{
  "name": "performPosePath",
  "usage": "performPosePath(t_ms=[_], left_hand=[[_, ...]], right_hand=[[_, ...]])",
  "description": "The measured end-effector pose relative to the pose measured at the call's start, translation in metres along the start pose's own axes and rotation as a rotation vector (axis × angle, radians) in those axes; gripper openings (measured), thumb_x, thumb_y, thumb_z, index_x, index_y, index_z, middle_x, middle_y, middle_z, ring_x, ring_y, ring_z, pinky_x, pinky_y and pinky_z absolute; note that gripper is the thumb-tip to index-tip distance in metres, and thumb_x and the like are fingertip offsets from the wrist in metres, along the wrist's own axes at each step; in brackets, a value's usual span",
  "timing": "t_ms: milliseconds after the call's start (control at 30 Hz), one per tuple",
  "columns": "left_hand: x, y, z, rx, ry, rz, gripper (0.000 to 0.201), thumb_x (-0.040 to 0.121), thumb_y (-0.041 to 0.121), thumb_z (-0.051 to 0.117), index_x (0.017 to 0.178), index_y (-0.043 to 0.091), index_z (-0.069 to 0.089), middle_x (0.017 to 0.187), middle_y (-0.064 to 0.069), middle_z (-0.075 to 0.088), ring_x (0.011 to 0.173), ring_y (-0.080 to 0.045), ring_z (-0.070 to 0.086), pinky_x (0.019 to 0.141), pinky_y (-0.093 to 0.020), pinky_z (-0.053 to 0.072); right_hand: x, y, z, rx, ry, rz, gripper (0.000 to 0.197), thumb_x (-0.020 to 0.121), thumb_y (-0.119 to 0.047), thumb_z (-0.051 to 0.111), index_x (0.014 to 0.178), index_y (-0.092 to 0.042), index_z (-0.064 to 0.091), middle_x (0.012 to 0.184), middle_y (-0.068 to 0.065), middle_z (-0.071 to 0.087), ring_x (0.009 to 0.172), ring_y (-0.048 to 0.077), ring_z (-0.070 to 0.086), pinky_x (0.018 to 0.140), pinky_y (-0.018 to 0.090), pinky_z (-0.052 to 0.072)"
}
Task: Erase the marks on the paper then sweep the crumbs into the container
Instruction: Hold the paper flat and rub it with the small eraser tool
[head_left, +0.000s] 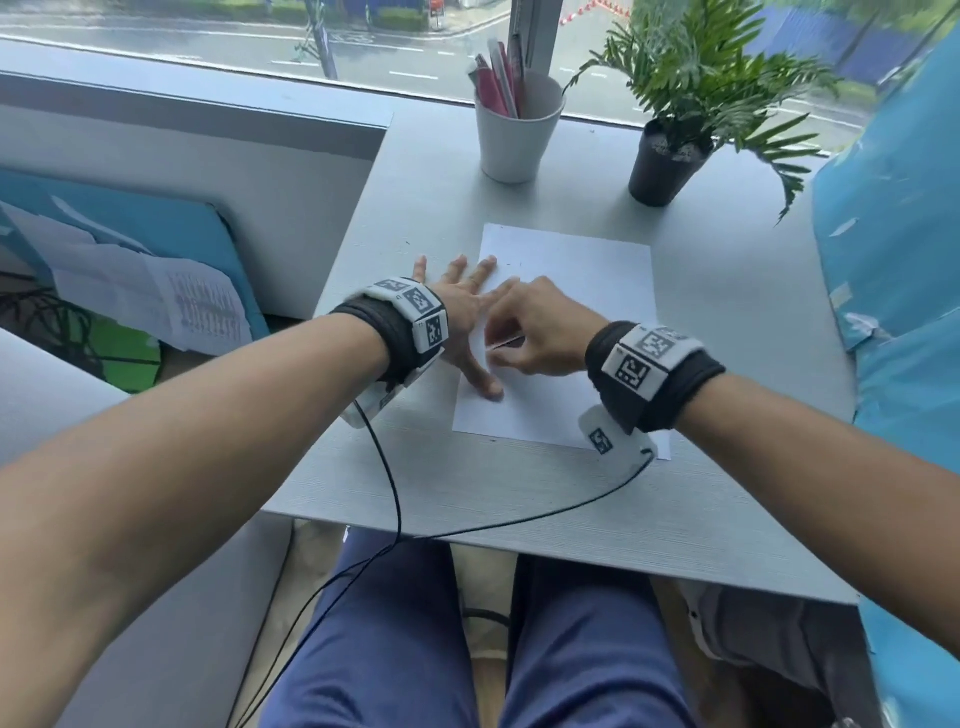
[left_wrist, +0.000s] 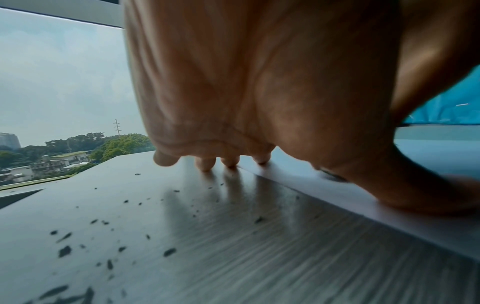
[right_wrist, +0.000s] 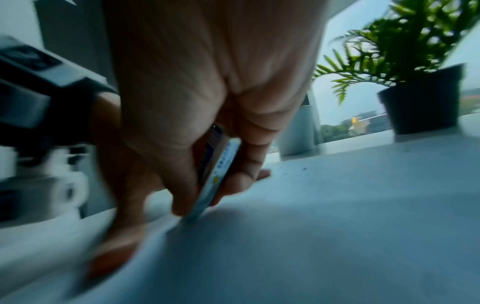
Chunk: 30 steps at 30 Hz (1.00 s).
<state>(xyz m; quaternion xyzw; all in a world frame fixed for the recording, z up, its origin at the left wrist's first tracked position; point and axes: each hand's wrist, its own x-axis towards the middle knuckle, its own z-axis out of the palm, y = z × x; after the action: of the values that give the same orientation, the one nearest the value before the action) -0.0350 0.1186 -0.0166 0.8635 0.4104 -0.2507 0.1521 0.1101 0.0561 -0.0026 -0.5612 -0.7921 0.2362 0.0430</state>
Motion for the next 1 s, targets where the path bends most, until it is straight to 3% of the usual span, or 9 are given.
performPosePath(t_ms=[167, 300, 433, 467, 567, 600, 733, 867, 1000], left_hand=[[-0.001, 0.001, -0.001, -0.007, 0.003, 0.007, 0.151, 0.041, 0.09, 0.07, 0.152, 0.044, -0.021, 0.162, 0.001, -0.029, 0.15, -0.032, -0.021, 0.112, -0.071, -0.009], [0.0, -0.002, 0.001, -0.03, -0.006, 0.007, 0.152, 0.039, 0.091, 0.069, 0.152, 0.044, -0.02, 0.16, 0.004, -0.034, 0.148, -0.03, -0.027, 0.112, -0.071, -0.01], [-0.002, 0.001, -0.001, -0.007, -0.008, 0.008, 0.149, 0.045, 0.089, 0.07, 0.151, 0.042, -0.023, 0.161, 0.003, -0.032, 0.149, -0.03, -0.025, 0.113, -0.072, -0.006], [-0.003, 0.001, -0.001, -0.011, -0.011, 0.008, 0.149, 0.045, 0.089, 0.07, 0.151, 0.042, -0.023, 0.161, 0.003, -0.032, 0.149, -0.03, -0.025, 0.112, -0.072, -0.006], [0.0, -0.002, 0.002, -0.017, -0.007, 0.007, 0.153, 0.041, 0.09, 0.07, 0.152, 0.041, -0.023, 0.159, 0.003, -0.034, 0.147, -0.03, -0.028, 0.113, -0.071, -0.008], [0.0, -0.003, 0.002, -0.014, -0.01, 0.008, 0.153, 0.041, 0.09, 0.07, 0.152, 0.041, -0.023, 0.159, 0.003, -0.035, 0.147, -0.03, -0.028, 0.113, -0.071, -0.007], [-0.003, -0.001, 0.0, -0.017, -0.006, 0.01, 0.15, 0.044, 0.088, 0.072, 0.152, 0.041, -0.021, 0.161, 0.003, -0.032, 0.149, -0.029, -0.025, 0.114, -0.071, -0.005], [0.0, -0.002, 0.001, -0.025, -0.01, 0.007, 0.153, 0.04, 0.089, 0.071, 0.152, 0.042, -0.023, 0.16, 0.003, -0.034, 0.148, -0.029, -0.027, 0.114, -0.07, -0.007], [0.001, 0.0, -0.001, -0.015, -0.017, 0.002, 0.152, 0.042, 0.09, 0.071, 0.151, 0.042, -0.023, 0.16, 0.004, -0.034, 0.148, -0.029, -0.026, 0.114, -0.07, -0.007]], right_hand=[[0.017, 0.021, -0.019, 0.001, 0.204, 0.14, 0.015, 0.075, -0.021, 0.069, 0.081, -0.009, 0.076, 0.077, 0.005, 0.071, 0.076, 0.022, 0.067, 0.068, 0.029, 0.054], [0.006, 0.005, -0.007, 0.037, -0.047, -0.009, 0.007, 0.073, -0.023, 0.076, 0.077, -0.018, 0.079, 0.071, -0.004, 0.072, 0.066, 0.007, 0.066, 0.061, 0.019, 0.053], [0.015, 0.028, -0.022, 0.07, 0.258, 0.176, 0.011, 0.072, -0.02, 0.071, 0.077, -0.012, 0.077, 0.073, 0.003, 0.072, 0.074, 0.019, 0.068, 0.07, 0.03, 0.057], [0.013, 0.026, -0.017, 0.078, 0.224, 0.14, 0.01, 0.072, -0.02, 0.071, 0.077, -0.013, 0.077, 0.073, 0.001, 0.072, 0.073, 0.017, 0.069, 0.069, 0.029, 0.057], [-0.002, 0.006, -0.005, 0.075, -0.091, -0.041, 0.007, 0.074, -0.024, 0.078, 0.079, -0.019, 0.079, 0.072, -0.007, 0.072, 0.069, 0.004, 0.068, 0.065, 0.017, 0.055], [-0.001, 0.009, -0.01, 0.071, -0.102, -0.019, 0.007, 0.074, -0.025, 0.078, 0.079, -0.02, 0.079, 0.072, -0.009, 0.072, 0.068, 0.002, 0.067, 0.064, 0.016, 0.054], [0.012, 0.031, -0.025, 0.085, 0.215, 0.155, 0.01, 0.071, -0.019, 0.073, 0.077, -0.013, 0.078, 0.071, 0.0, 0.072, 0.07, 0.015, 0.068, 0.069, 0.029, 0.057], [-0.005, 0.007, -0.004, 0.087, -0.025, -0.007, 0.006, 0.073, -0.02, 0.076, 0.078, -0.017, 0.079, 0.072, -0.006, 0.073, 0.069, 0.006, 0.068, 0.064, 0.02, 0.055], [0.002, 0.029, -0.022, 0.138, 0.201, 0.177, 0.011, 0.071, -0.019, 0.073, 0.079, -0.014, 0.079, 0.071, -0.002, 0.073, 0.072, 0.015, 0.07, 0.069, 0.027, 0.058]])
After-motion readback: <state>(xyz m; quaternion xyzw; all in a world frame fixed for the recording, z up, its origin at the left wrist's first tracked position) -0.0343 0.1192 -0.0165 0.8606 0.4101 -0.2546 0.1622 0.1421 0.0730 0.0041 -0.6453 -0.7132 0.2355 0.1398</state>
